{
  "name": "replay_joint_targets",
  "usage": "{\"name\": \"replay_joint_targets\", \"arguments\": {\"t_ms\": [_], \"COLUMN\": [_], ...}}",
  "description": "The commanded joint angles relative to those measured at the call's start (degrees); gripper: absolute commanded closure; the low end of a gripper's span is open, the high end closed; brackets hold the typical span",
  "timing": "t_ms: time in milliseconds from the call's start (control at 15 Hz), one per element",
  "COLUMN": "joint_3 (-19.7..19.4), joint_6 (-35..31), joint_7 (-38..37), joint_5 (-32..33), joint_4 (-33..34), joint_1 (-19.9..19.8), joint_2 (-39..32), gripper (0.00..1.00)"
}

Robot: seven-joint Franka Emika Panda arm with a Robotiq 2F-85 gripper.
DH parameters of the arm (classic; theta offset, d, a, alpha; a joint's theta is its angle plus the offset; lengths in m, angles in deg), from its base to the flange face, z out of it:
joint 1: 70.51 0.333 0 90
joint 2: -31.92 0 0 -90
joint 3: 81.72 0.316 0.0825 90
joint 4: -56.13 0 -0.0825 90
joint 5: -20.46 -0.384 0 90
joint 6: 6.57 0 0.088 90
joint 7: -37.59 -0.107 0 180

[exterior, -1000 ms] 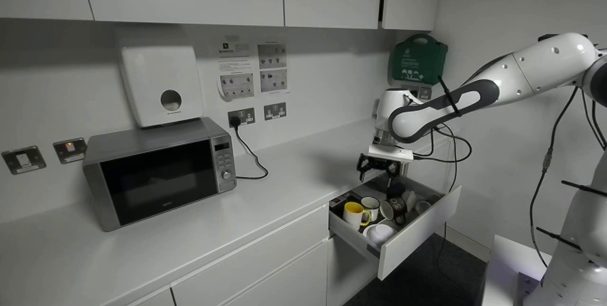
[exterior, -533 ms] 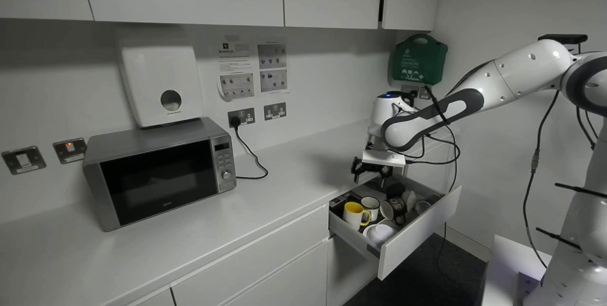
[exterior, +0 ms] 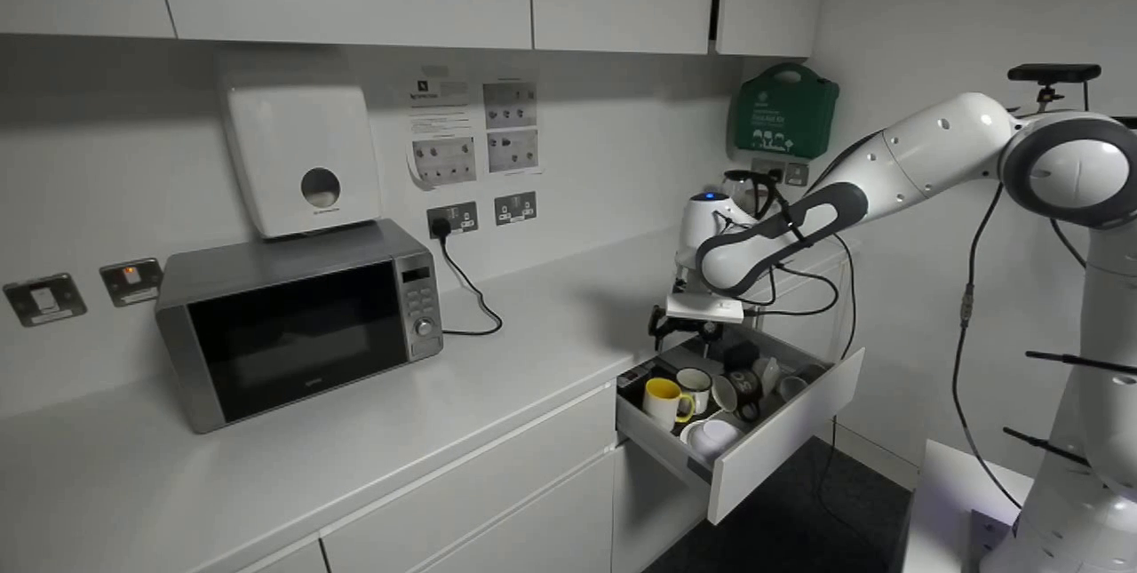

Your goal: Take four mugs out of the open drawer

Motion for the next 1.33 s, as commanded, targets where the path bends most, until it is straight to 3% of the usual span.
{"name": "replay_joint_targets", "arguments": {"t_ms": [0, 1267], "joint_3": [-1.8, -5.3], "joint_6": [-0.9, -1.3], "joint_7": [1.5, 1.0], "joint_5": [-0.1, -3.1], "joint_4": [2.1, 10.0], "joint_1": [1.1, 1.9], "joint_2": [-3.0, -16.0], "gripper": [0.00, 0.00]}}
